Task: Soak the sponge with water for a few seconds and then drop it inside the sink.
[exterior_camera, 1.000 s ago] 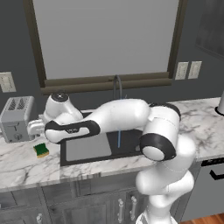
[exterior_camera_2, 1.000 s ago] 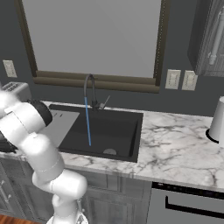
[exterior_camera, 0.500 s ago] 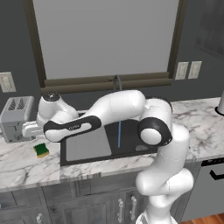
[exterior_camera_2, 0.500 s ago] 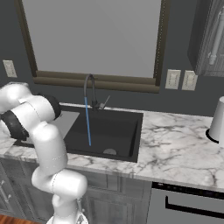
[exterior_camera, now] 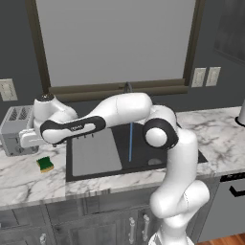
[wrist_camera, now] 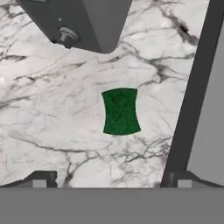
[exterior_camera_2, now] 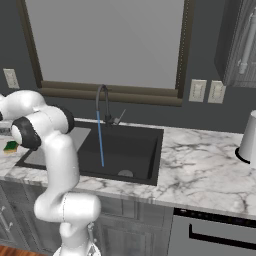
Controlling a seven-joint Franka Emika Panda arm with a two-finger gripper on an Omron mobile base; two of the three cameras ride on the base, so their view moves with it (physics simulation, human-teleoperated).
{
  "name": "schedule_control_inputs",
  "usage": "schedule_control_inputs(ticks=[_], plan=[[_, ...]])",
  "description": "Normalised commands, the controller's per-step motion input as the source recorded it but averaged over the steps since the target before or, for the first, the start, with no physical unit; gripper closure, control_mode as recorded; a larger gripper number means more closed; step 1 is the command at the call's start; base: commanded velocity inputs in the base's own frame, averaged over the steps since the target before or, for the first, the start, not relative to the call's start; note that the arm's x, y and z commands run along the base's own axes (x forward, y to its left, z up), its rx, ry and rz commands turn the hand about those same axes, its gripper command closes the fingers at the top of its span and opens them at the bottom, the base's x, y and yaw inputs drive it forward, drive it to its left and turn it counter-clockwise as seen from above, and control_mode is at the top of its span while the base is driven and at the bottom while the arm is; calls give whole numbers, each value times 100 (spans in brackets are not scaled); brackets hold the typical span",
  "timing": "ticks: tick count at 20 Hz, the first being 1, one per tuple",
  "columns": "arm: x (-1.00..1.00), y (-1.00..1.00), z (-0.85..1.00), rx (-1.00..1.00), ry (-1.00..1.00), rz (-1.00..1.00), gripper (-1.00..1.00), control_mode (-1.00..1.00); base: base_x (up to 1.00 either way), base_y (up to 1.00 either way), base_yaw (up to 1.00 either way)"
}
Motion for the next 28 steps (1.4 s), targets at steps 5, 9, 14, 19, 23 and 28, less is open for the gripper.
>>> schedule_control_inputs(ticks=[5, 9, 14, 19, 23, 28], plan=[[16, 0, -17, 0, 9, 0, -100, -100, 0, 0, 0], [24, 0, -29, 0, 4, 0, -100, -100, 0, 0, 0], [20, 0, -22, 0, 6, 0, -100, -100, 0, 0, 0], [24, 0, -24, 0, 9, 0, -100, -100, 0, 0, 0], [22, 4, -23, 0, 9, 0, -100, -100, 0, 0, 0], [9, 0, -14, 0, 13, 0, -100, -100, 0, 0, 0]])
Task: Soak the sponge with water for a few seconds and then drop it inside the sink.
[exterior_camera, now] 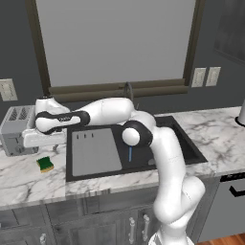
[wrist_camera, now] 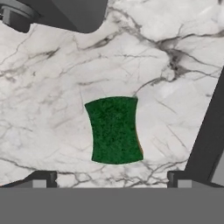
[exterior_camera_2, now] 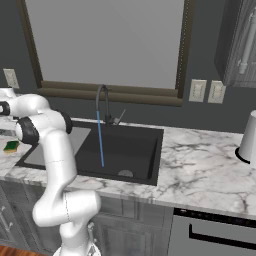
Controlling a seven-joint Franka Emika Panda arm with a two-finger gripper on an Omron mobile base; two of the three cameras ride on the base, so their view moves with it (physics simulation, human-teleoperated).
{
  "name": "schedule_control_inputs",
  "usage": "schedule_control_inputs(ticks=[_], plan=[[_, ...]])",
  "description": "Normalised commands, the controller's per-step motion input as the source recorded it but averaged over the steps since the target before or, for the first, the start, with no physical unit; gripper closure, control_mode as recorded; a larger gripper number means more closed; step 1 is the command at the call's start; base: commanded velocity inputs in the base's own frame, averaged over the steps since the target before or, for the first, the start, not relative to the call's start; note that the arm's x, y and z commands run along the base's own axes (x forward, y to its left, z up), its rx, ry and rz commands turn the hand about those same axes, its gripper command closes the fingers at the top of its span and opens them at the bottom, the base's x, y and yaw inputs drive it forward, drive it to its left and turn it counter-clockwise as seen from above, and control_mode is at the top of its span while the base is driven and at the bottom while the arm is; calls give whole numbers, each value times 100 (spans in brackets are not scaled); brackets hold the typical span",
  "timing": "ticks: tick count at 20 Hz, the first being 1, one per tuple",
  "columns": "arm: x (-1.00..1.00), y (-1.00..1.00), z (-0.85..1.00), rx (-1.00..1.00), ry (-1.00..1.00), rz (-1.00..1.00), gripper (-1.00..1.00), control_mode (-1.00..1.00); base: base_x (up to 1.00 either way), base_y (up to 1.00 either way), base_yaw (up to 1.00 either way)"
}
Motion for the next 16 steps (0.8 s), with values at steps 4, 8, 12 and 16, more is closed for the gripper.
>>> schedule_control_inputs(ticks=[4, 8, 12, 16], plan=[[1, 14, -18, -1, 11, 0, -100, -100, 0, 0, 0], [1, 14, -6, -3, 9, 0, -100, -100, 0, 0, 0], [0, 11, 0, -5, 5, 0, -100, -100, 0, 0, 0], [2, 6, 0, -8, 1, 0, -100, -100, 0, 0, 0]])
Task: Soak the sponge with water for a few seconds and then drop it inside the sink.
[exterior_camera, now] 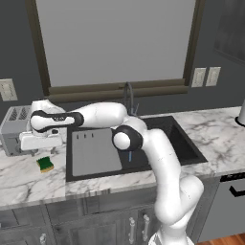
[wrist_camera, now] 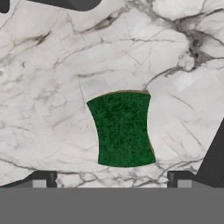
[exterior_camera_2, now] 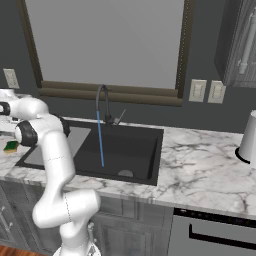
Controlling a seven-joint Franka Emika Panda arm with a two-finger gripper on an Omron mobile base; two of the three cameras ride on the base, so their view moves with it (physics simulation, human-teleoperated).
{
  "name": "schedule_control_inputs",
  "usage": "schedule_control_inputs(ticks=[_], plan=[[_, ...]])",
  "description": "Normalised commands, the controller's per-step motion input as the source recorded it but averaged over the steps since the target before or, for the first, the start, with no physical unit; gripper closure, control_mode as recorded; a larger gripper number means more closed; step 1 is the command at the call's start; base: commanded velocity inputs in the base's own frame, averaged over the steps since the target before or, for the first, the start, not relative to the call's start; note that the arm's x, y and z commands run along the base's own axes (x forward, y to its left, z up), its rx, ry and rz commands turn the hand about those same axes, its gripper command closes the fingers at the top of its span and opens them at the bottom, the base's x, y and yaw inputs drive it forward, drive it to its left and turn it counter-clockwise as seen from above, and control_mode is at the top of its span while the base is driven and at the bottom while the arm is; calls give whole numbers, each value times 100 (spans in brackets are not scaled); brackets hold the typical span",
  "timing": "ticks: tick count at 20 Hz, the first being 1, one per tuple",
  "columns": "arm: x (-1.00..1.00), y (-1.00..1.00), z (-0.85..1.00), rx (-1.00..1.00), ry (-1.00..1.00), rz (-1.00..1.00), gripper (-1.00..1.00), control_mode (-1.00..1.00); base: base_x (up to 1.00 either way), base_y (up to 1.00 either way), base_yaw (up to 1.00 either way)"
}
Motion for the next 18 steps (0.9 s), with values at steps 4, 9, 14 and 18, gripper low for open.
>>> schedule_control_inputs(ticks=[4, 9, 14, 18], plan=[[11, 8, 0, -10, 6, 0, -100, -100, 0, 0, 0], [6, 5, -1, -6, 2, 0, -100, -100, 0, 0, 0], [13, 0, -8, 0, 0, 0, -100, -100, 0, 0, 0], [11, 0, -8, -1, 0, 0, -100, -100, 0, 0, 0]])
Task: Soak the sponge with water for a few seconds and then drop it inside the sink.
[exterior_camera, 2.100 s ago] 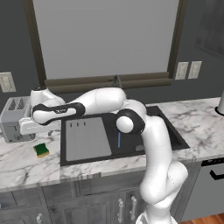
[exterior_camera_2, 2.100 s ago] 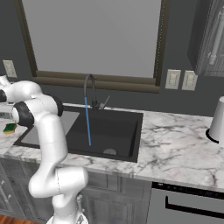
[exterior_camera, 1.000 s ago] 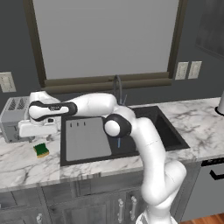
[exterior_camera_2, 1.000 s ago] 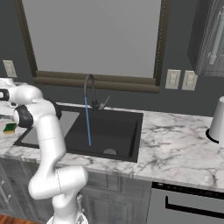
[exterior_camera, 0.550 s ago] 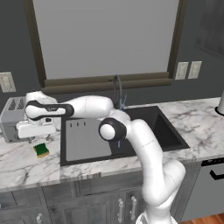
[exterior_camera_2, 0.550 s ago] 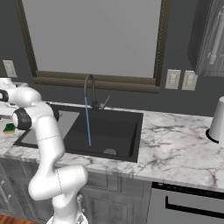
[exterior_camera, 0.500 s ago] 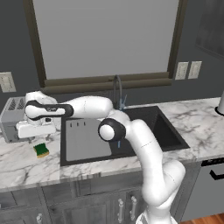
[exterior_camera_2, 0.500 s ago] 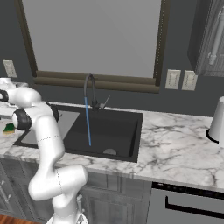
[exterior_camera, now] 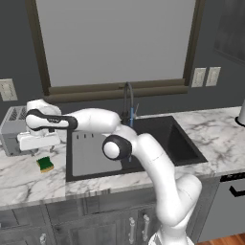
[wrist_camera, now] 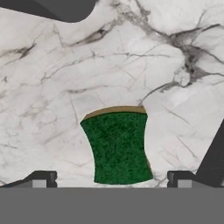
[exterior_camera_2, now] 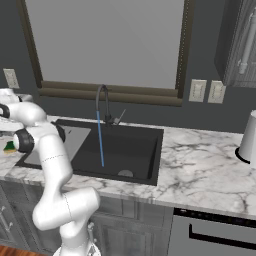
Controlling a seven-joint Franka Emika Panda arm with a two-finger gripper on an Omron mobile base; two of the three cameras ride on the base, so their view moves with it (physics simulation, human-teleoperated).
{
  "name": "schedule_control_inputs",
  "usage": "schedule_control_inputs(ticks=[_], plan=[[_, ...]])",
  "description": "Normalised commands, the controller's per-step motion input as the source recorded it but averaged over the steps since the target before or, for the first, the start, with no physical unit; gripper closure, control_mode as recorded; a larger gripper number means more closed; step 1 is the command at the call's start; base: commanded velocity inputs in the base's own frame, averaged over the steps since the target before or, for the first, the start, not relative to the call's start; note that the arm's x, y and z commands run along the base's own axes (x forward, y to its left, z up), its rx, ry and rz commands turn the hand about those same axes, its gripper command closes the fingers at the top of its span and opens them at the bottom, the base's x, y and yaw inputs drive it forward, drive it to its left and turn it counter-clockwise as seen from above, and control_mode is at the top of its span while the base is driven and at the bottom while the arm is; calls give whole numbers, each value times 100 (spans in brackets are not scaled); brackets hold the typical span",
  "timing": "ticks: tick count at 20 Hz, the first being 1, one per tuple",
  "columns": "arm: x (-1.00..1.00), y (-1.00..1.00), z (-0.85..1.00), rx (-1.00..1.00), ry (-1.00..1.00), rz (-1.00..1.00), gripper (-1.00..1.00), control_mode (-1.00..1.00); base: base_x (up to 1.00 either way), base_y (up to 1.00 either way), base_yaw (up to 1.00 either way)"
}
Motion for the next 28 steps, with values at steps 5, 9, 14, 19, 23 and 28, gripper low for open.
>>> schedule_control_inputs(ticks=[5, 9, 14, 19, 23, 28], plan=[[11, 1, -9, -1, 1, 0, -100, -100, 0, 0, 0], [2, 6, -8, 0, 5, 0, -100, -100, 0, 0, 0], [0, 7, -9, 0, 6, 0, -100, -100, 0, 0, 0], [0, 0, -7, -1, 2, 0, -100, -100, 0, 0, 0], [0, 0, -1, -3, 0, 0, -100, -100, 0, 0, 0], [0, 0, 0, -5, 0, 0, -100, -100, 0, 0, 0]])
